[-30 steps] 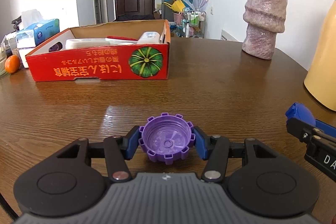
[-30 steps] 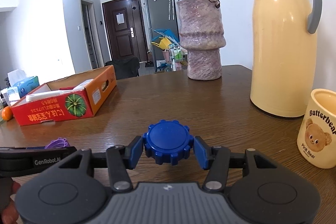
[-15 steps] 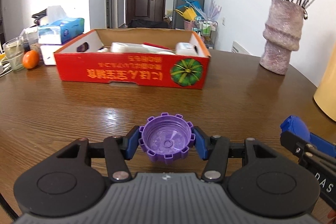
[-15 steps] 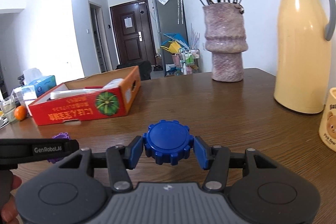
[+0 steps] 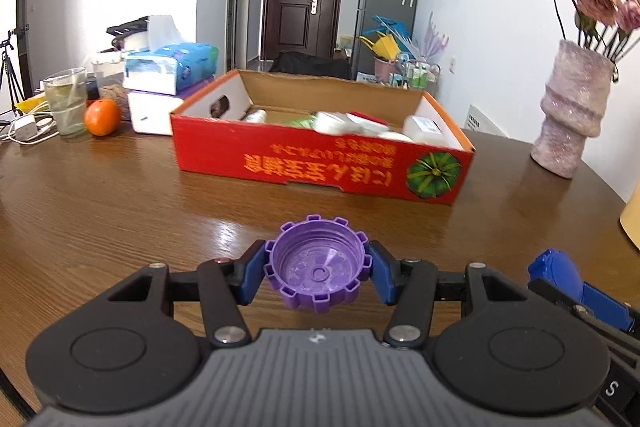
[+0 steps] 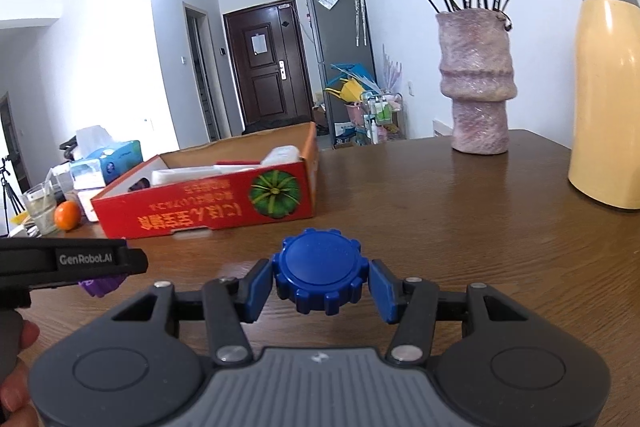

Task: Organize rigid objects
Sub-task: 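Carry the blue cap and purple cap with both tools over the box, then open both tools to drop the blue and purple caps into the box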

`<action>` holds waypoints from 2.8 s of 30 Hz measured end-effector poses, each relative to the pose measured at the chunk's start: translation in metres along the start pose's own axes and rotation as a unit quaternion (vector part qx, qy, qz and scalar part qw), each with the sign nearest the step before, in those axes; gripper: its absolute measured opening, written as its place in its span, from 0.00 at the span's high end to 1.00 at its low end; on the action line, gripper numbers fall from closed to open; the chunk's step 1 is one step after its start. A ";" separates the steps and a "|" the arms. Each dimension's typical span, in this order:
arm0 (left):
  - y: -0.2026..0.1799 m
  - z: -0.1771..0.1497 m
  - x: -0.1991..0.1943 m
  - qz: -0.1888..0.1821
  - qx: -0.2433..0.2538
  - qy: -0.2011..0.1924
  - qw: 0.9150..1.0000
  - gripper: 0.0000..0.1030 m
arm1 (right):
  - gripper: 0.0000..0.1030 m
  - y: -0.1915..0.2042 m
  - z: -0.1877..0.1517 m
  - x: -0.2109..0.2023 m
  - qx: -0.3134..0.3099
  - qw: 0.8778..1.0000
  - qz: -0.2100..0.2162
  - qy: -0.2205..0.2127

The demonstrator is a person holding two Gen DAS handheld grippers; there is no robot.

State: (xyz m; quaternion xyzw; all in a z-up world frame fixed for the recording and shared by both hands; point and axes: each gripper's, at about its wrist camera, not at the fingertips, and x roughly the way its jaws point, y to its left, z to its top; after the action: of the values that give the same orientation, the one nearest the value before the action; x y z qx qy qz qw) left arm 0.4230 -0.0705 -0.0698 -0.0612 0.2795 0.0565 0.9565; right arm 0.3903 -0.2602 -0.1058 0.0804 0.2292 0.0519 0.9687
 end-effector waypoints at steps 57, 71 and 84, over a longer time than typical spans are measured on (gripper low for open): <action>0.062 0.110 0.103 0.015 -0.021 -0.055 0.998 0.46 | 0.50 0.095 0.094 0.132 -0.040 0.996 0.028 -0.074; 0.054 0.132 0.146 0.020 -0.005 -0.057 0.998 0.46 | 0.50 0.093 0.112 0.175 -0.048 0.996 0.029 -0.070; 0.043 0.141 0.179 0.040 0.019 -0.057 0.997 0.46 | 0.50 0.103 0.115 0.205 -0.071 0.995 0.030 -0.058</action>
State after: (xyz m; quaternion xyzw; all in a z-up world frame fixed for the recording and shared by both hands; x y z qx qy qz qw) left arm 0.6410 0.0058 -0.0529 -0.0289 0.2279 0.0926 0.9688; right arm 0.6182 -0.1463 -0.0756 0.0209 0.1663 0.0923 0.9815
